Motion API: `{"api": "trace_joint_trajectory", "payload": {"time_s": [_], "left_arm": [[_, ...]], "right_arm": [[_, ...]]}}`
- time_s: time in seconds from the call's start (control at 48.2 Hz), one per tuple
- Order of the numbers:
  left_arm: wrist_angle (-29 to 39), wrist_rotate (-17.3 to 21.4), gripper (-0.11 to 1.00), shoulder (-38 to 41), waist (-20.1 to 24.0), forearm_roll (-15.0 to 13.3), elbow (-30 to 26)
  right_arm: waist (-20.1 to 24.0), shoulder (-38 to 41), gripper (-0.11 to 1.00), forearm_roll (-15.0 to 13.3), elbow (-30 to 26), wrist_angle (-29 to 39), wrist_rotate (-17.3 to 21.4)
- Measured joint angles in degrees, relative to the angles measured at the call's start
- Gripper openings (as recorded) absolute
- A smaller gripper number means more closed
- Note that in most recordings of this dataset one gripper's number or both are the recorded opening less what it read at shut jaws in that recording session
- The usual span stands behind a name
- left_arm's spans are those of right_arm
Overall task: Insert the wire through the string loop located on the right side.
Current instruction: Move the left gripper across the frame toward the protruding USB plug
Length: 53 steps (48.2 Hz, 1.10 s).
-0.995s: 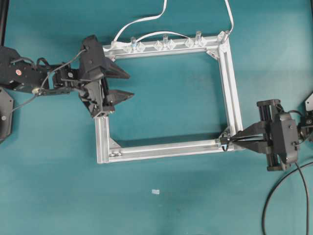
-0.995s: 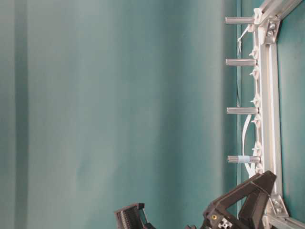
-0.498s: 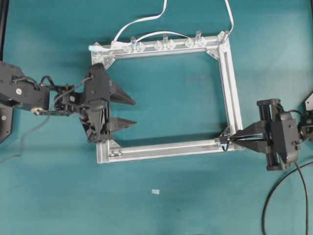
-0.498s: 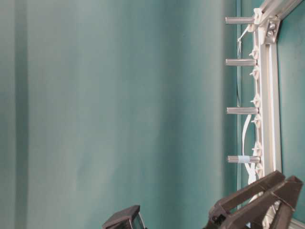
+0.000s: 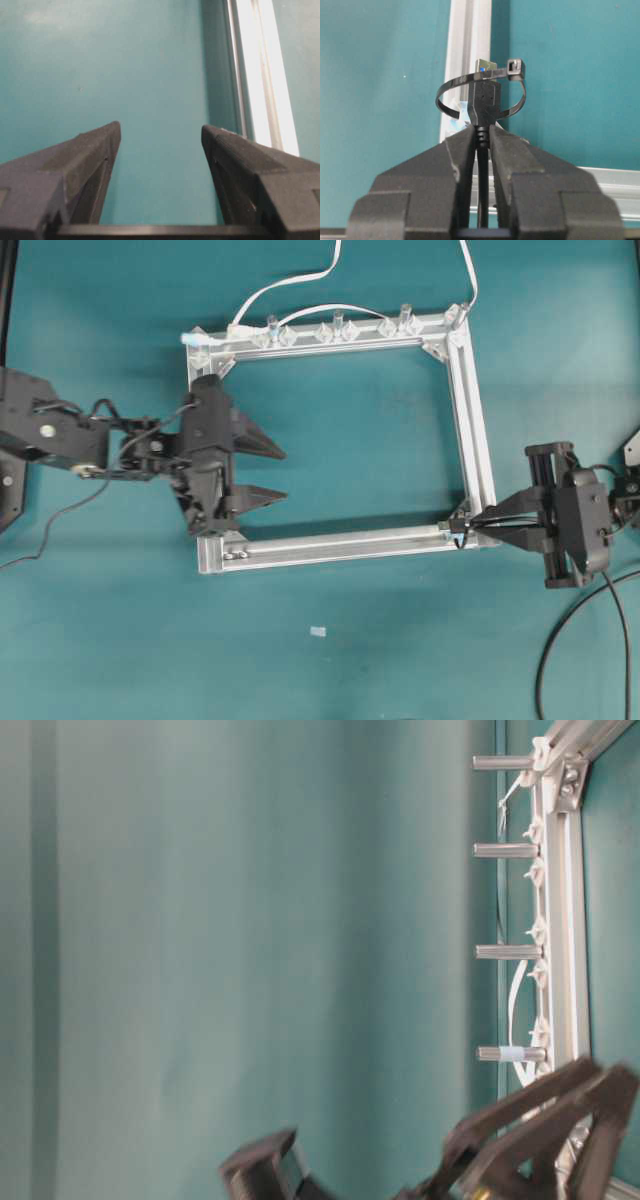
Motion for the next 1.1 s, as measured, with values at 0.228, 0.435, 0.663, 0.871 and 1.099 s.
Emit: {"api": "trace_joint_trajectory", "payload": {"time_s": [0.228, 0.435, 0.663, 0.871, 1.099], "left_arm": [[0.0, 0.09, 0.68, 9.84, -1.76, 0.0, -8.88], [0.0, 0.18, 0.68, 17.05, -2.99, 0.09, -18.11], [0.35, 0.79, 0.68, 20.83, -2.99, 0.26, -24.87], [2.2, 2.81, 0.68, 21.88, -2.99, 0.35, -27.16], [2.64, 2.99, 0.68, 21.88, -2.99, 0.35, -29.09]], "right_arm": [[0.0, 0.0, 0.14, 0.0, -0.09, -0.18, 0.0], [0.09, 0.0, 0.14, 0.0, -0.09, -0.97, -0.09], [0.0, 0.0, 0.14, 0.0, -0.09, -1.49, -0.09], [0.0, 0.0, 0.14, 0.0, -0.09, -1.49, -0.09], [0.0, 0.0, 0.14, 0.0, -0.18, -1.49, -0.09]]}}
